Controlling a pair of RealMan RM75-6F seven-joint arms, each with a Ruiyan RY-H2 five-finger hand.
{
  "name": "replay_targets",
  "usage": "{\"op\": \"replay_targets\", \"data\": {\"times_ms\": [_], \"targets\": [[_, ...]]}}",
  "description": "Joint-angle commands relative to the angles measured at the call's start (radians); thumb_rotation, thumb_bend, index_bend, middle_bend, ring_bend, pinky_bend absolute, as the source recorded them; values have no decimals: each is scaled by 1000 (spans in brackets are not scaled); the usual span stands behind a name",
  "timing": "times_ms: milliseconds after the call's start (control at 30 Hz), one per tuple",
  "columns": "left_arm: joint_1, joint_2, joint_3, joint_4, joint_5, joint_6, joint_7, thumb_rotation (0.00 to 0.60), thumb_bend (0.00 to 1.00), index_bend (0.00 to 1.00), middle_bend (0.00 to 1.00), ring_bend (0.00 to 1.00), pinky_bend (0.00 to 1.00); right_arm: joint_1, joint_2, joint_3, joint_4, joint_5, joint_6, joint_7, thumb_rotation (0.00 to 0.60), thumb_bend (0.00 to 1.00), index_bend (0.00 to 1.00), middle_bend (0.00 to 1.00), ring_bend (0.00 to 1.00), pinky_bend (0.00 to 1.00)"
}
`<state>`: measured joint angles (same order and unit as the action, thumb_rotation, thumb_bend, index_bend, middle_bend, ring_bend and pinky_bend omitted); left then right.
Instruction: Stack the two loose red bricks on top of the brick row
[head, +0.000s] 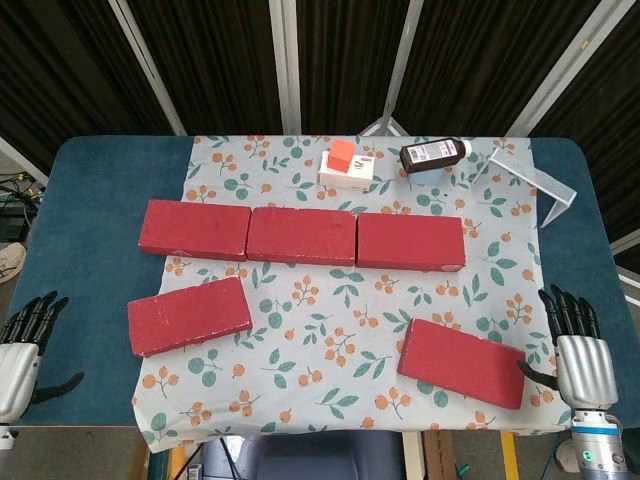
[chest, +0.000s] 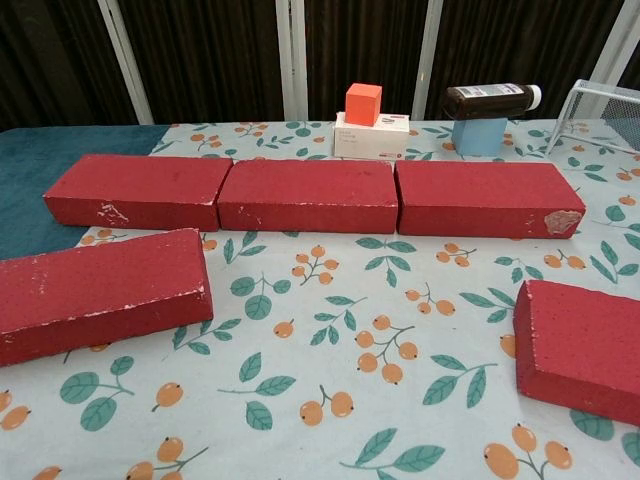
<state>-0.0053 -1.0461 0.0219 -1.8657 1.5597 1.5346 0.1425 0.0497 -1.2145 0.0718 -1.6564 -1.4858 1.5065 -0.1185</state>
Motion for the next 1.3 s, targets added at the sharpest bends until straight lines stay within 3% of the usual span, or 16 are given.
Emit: {"op": "replay_targets", "data": {"times_ms": [33, 633, 833, 1100, 1300], "targets": [[2, 3, -1, 0, 0, 3, -6, 600, 0, 56, 0, 0, 117, 1, 11, -10, -16, 1, -16, 14, 600, 54, 0, 0, 0, 0], [9, 16, 2, -2, 9, 14, -38, 600, 0, 55, 0, 0, 117, -3, 27, -22, -61, 40, -54, 39, 600, 54, 0, 0, 0, 0], [12, 26, 5, -3, 9, 15, -63, 600, 0, 55, 0, 0, 117, -5, 109, -73, -182, 68, -140, 68, 600, 55, 0, 0, 0, 0], [3, 32, -4, 3, -15, -5, -81, 600, 0, 55, 0, 0, 117, 11, 134, -80, -305, 160, -193, -65, 600, 55, 0, 0, 0, 0], [1, 39, -5, 10, -18, -9, -105, 600, 0, 55, 0, 0, 117, 26, 103, -77, -369, 232, -202, -195, 600, 54, 0, 0, 0, 0]]}}
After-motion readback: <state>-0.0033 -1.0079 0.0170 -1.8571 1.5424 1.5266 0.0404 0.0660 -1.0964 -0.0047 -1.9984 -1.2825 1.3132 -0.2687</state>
